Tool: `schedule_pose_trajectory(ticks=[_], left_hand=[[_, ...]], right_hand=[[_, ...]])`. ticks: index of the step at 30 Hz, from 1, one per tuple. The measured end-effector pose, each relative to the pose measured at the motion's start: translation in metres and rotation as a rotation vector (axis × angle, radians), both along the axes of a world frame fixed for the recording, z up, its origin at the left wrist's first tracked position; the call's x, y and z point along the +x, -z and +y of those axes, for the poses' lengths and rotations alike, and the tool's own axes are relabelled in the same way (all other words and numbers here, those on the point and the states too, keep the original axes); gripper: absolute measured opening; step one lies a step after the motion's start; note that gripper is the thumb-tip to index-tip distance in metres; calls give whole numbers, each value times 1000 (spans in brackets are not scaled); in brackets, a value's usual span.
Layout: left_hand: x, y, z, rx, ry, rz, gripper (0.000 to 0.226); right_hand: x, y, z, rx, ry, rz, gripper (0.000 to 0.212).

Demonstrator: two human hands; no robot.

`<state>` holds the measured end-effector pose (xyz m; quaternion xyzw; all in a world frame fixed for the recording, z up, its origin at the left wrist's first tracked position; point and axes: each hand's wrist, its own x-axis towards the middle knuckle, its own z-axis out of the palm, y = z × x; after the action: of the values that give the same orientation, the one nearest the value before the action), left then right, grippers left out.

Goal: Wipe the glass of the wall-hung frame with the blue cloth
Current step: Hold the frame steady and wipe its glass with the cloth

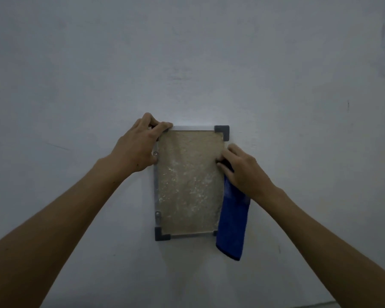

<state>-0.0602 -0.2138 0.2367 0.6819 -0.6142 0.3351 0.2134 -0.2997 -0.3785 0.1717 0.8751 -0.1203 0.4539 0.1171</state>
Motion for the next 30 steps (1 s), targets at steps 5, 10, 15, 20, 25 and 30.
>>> schedule_pose_trajectory(ticks=[5, 10, 15, 20, 25, 30], left_hand=[[2, -1, 0, 6, 1, -4, 89], [2, 0, 0, -5, 2, -7, 89], [2, 0, -1, -7, 0, -14, 88], [2, 1, -2, -8, -3, -9, 89], [2, 1, -2, -15, 2, -10, 88], [2, 1, -2, -7, 1, -12, 90]], right_hand=[[0, -30, -5, -27, 30, 53, 10], [-1, -8, 1, -27, 14, 4, 11], [-5, -17, -3, -6, -8, 140, 9], [3, -18, 2, -24, 36, -45, 12], [1, -9, 4, -34, -8, 163, 10], [12, -22, 5, -34, 36, -89, 12]])
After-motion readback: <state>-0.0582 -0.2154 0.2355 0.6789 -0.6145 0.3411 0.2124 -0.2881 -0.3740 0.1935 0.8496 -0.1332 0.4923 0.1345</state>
